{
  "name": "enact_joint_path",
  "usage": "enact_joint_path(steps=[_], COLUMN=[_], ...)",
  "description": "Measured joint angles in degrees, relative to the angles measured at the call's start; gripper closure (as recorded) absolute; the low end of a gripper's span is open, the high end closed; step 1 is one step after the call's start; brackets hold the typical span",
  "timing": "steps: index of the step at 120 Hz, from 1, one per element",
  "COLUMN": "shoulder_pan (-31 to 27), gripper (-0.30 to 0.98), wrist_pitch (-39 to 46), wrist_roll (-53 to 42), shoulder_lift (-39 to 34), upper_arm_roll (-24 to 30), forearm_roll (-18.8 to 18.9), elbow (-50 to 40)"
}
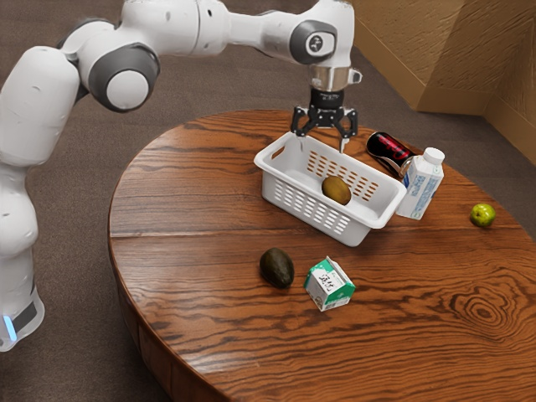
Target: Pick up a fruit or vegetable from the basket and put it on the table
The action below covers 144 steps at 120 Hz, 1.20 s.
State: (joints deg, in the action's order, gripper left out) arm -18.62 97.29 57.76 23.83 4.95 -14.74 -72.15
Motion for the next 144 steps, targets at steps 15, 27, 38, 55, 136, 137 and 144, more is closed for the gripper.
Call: enact_joint_path(steps=[15,27,38,55,136,137,144], shoulder_pan=[0.16,-0.23,-0.57,-0.63,0.31,0.32,0.47], gripper=[0.0,0.0,0.0,0.0,0.0,0.0,0.0], wrist_pitch=[1.43,2.48,3.07,3.66,8.2,8.24,8.49], wrist_roll=[-1.83,-3.07,-4.14,-5.55,-9.51,-9.54,-9.71], shoulder_lift=[1.97,2.51,2.69,3.46,9.9,9.95,10.44], upper_arm_roll=[1.56,1.61,1.49,1.47,2.96,2.97,3.02], forearm_roll=[0.0,-0.01,-0.06,-0.09,-0.51,-0.51,-0.54], elbow=[0.2,0.22,0.23,0.23,3.92,3.92,3.92])
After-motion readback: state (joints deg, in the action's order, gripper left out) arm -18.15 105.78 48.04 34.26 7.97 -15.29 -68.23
